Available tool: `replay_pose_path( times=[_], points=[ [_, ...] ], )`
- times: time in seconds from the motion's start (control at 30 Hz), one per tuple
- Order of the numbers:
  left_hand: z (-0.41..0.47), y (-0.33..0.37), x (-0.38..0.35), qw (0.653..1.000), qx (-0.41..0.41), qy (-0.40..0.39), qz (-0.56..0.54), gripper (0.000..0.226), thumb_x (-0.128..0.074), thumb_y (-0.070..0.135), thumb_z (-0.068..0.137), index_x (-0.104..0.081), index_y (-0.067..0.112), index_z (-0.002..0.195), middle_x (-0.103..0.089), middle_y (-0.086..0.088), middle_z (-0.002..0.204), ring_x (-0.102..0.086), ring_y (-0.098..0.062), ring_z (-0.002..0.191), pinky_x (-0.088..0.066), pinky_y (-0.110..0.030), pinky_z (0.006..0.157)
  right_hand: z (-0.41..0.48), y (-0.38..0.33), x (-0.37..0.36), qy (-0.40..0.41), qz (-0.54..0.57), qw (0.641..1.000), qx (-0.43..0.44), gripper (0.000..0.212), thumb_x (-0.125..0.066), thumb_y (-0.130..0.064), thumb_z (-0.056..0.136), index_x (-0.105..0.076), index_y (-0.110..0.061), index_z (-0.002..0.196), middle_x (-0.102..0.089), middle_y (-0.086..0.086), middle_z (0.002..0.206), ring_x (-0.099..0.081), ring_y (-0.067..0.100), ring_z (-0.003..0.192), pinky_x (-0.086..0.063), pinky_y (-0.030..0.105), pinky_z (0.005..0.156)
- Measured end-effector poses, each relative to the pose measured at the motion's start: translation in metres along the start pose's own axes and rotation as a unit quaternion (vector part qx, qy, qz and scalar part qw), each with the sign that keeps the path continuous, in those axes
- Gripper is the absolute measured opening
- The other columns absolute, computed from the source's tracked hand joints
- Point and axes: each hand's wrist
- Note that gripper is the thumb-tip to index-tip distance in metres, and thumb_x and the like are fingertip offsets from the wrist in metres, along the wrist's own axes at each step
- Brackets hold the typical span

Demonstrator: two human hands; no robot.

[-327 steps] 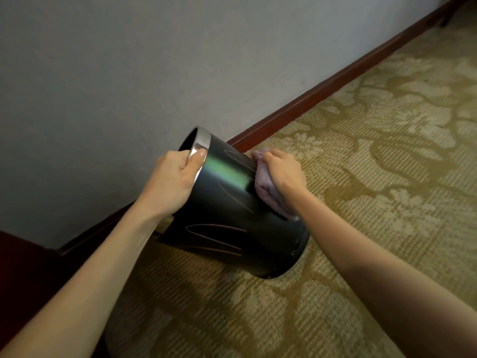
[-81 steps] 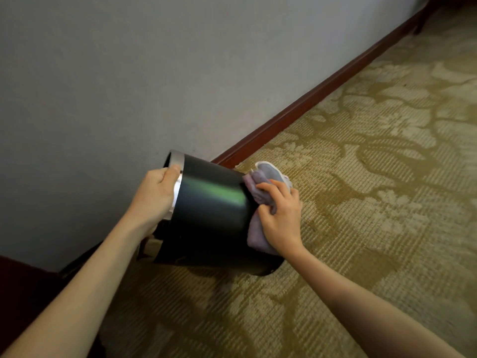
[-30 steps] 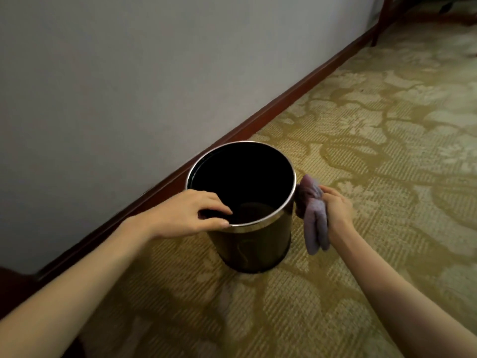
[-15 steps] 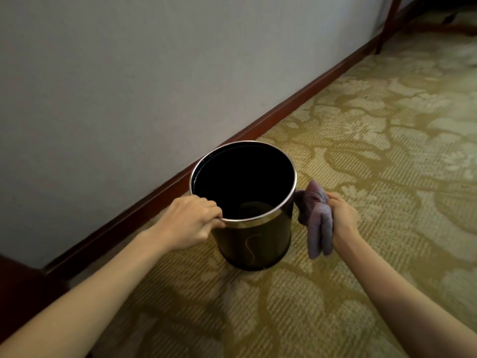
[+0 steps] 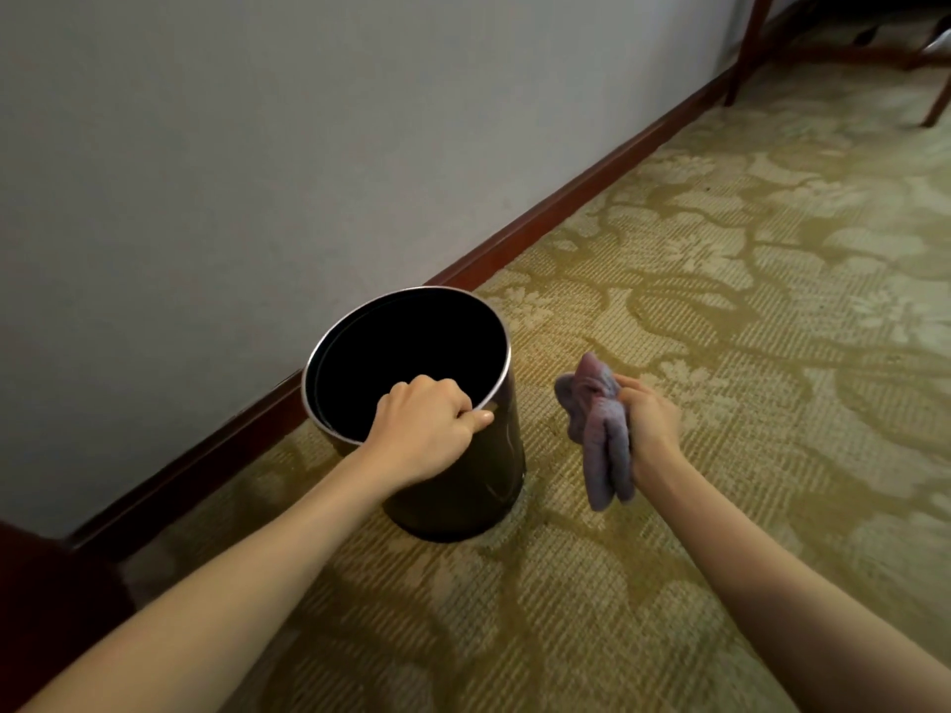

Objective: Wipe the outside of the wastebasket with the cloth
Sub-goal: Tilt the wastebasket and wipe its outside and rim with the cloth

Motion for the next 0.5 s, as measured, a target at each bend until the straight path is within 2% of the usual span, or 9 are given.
replay_pose_path(
  times=[0.07, 0.13, 0.3, 0.4, 0.5],
  points=[
    [-0.001, 0.006, -0.001, 1.0, 0.027, 0.007, -0.012, 0.046, -0.053, 0.048, 0.089, -0.066, 0.013, 0.062, -0.059, -0.002, 0.061, -0.06, -0.026, 0.068, -0.051, -0.042, 0.071, 0.0, 0.004, 0.002, -0.002, -0.011, 1.0, -0.001, 0.031, -0.045, 0.006, 0.085, -0.07, -0.002, 0.103, -0.067, 0.023, 0.112, -0.061, 0.033, 0.096, -0.05, 0.041, 0.083],
    [-0.001, 0.011, -0.003, 0.999, 0.049, 0.012, -0.018, 0.049, -0.056, 0.047, 0.089, -0.061, 0.01, 0.056, -0.056, -0.003, 0.056, -0.059, -0.026, 0.064, -0.051, -0.042, 0.069, 0.0, 0.009, 0.003, 0.003, -0.002, 1.0, -0.007, 0.03, -0.046, 0.005, 0.085, -0.07, -0.004, 0.101, -0.068, 0.021, 0.111, -0.061, 0.03, 0.092, -0.049, 0.037, 0.078],
    [0.0, 0.025, -0.008, 0.996, 0.078, 0.024, -0.026, 0.051, -0.055, 0.046, 0.089, -0.048, 0.015, 0.049, -0.057, -0.006, 0.066, -0.061, -0.034, 0.076, -0.051, -0.045, 0.076, -0.002, 0.017, 0.001, 0.005, 0.021, 0.999, -0.029, 0.031, -0.045, 0.008, 0.084, -0.07, -0.012, 0.084, -0.068, 0.018, 0.101, -0.061, 0.029, 0.086, -0.05, 0.036, 0.073],
    [-0.001, 0.026, -0.014, 0.997, 0.062, 0.037, -0.037, 0.051, -0.05, 0.045, 0.093, -0.046, 0.016, 0.05, -0.058, -0.007, 0.067, -0.062, -0.033, 0.075, -0.051, -0.046, 0.075, -0.001, 0.016, -0.003, 0.004, 0.01, 1.0, -0.013, 0.034, -0.046, 0.007, 0.084, -0.069, -0.015, 0.077, -0.068, 0.013, 0.093, -0.061, 0.023, 0.08, -0.051, 0.026, 0.062],
    [-0.007, 0.021, -0.02, 0.998, 0.005, 0.053, -0.02, 0.048, -0.042, 0.046, 0.096, -0.044, 0.02, 0.056, -0.058, -0.005, 0.068, -0.062, -0.029, 0.075, -0.05, -0.045, 0.072, 0.0, 0.013, -0.007, -0.003, 0.008, 1.0, -0.011, 0.034, -0.045, 0.007, 0.084, -0.069, -0.017, 0.076, -0.067, 0.013, 0.089, -0.06, 0.023, 0.076, -0.049, 0.027, 0.06]
  ],
)
Point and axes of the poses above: each hand's wrist, its own z-axis towards the middle knuckle, its own x-axis out of the back of the hand, y = z × x
